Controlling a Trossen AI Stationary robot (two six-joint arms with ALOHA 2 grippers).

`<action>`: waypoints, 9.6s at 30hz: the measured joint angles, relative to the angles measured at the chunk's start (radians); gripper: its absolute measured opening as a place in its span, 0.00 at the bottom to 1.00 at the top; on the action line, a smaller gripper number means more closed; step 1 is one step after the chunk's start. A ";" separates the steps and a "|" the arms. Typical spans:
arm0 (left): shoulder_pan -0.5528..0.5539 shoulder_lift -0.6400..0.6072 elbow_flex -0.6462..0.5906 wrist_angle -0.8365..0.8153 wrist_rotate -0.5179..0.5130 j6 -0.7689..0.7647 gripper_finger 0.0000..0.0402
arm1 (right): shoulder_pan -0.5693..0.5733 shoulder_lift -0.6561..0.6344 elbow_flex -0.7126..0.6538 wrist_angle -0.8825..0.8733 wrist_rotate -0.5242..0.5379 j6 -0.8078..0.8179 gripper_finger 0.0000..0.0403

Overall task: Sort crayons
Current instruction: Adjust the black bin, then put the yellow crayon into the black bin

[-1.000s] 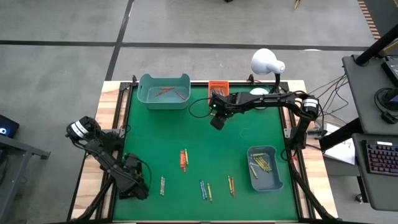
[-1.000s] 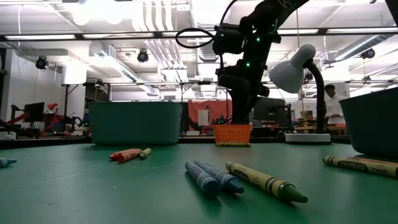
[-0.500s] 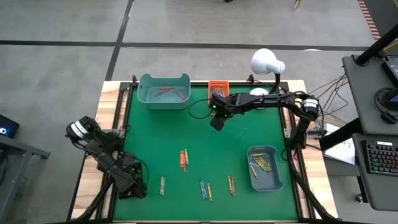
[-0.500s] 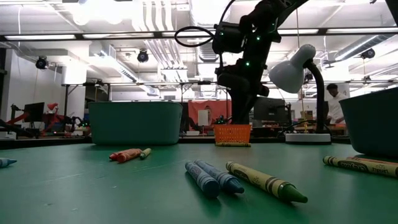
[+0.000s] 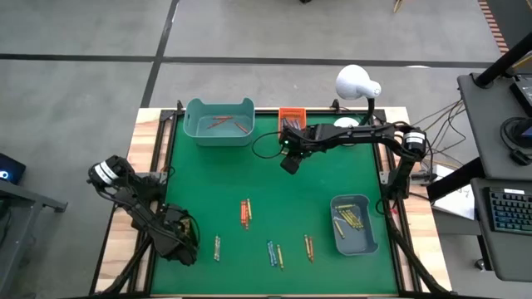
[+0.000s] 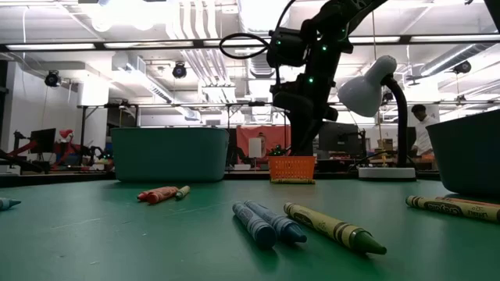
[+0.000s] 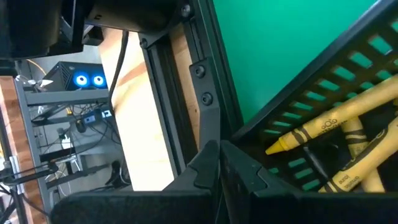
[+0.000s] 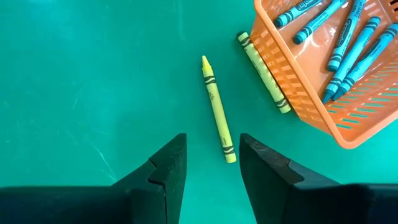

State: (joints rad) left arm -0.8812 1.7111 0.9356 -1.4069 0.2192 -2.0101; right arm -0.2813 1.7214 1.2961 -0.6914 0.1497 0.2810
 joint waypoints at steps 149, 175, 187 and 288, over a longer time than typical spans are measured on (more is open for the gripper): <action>0.043 -0.124 0.256 -0.129 -1.311 0.247 0.00 | -0.093 0.150 -0.028 0.039 -0.137 -0.431 0.33; 0.092 -0.124 0.253 -0.126 -1.340 0.274 0.00 | -0.092 0.177 0.016 0.054 -0.093 -0.423 0.33; 0.093 -0.124 0.249 -0.087 -1.413 0.275 0.00 | -0.091 0.206 0.019 0.065 -0.114 -0.419 0.14; 0.399 -0.226 -0.459 2.714 -0.974 2.092 0.01 | 0.303 -0.092 -0.286 1.243 -0.384 -0.307 0.27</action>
State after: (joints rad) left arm -0.4819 1.4847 0.4770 1.3074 -0.7549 0.0819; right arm 0.0212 1.6299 1.0100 0.5517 -0.2340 -0.0262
